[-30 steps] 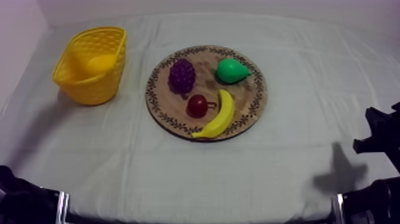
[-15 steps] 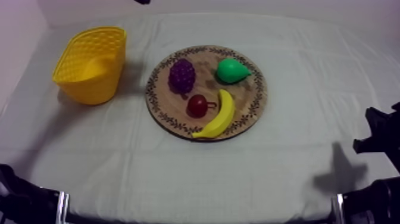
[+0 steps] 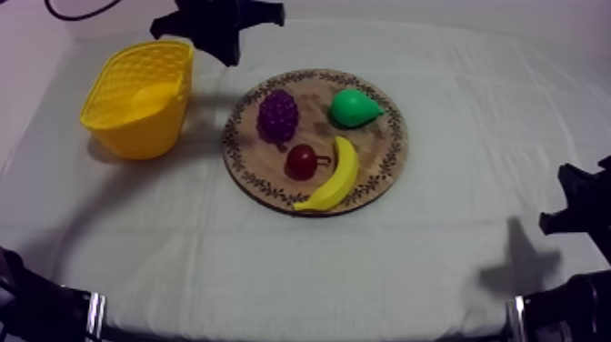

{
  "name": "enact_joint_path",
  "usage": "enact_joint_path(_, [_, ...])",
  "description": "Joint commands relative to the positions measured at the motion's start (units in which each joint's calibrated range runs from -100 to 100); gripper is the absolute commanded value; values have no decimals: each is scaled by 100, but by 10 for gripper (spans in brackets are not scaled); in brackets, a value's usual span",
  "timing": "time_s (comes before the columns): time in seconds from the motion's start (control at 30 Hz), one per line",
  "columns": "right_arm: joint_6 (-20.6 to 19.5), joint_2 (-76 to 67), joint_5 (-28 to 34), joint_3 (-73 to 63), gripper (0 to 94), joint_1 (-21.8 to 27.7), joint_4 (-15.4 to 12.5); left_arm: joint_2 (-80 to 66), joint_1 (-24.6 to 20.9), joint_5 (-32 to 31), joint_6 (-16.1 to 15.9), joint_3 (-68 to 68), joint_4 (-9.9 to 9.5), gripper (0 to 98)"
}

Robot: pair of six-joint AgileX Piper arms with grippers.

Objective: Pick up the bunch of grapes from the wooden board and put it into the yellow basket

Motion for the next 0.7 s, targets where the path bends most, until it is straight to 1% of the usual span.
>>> enact_joint_path(0.0, [1, -2, -4, -1, 5, 1, 1, -31, -13, -118, -16, 0, 46, 0])
enact_joint_path(0.1, [1, -2, -4, -1, 5, 1, 1, -66, -26, -283, -23, -30, 108, 0])
enact_joint_path(0.23, [1, -2, -4, -1, 5, 1, 1, -111, -25, -524, 45, -56, 131, 3])
enact_joint_path(0.3, [1, -2, -4, -1, 5, 1, 1, -134, -16, -727, 41, -37, 129, 38])
enact_joint_path(0.33, [1, -2, -4, -1, 5, 1, 1, -150, -6, -856, 2, -16, 135, 79])
enact_joint_path(0.37, [1, -2, -4, -1, 5, 1, 1, -168, 6, -1000, -82, 36, 164, 164])
enact_joint_path(0.43, [1, -2, -4, -1, 5, 1, 1, -190, 15, -1259, -280, 162, 262, 371])
enact_joint_path(0.53, [1, -2, -4, -1, 5, 1, 1, -204, -29, -1611, -484, 309, 414, 596])
enact_joint_path(0.6, [1, -2, -4, -1, 5, 1, 1, -208, -59, -1800, -597, 401, 504, 713])
enact_joint_path(0.67, [1, -2, -4, -1, 5, 1, 1, -210, -79, -1923, -639, 468, 554, 797])
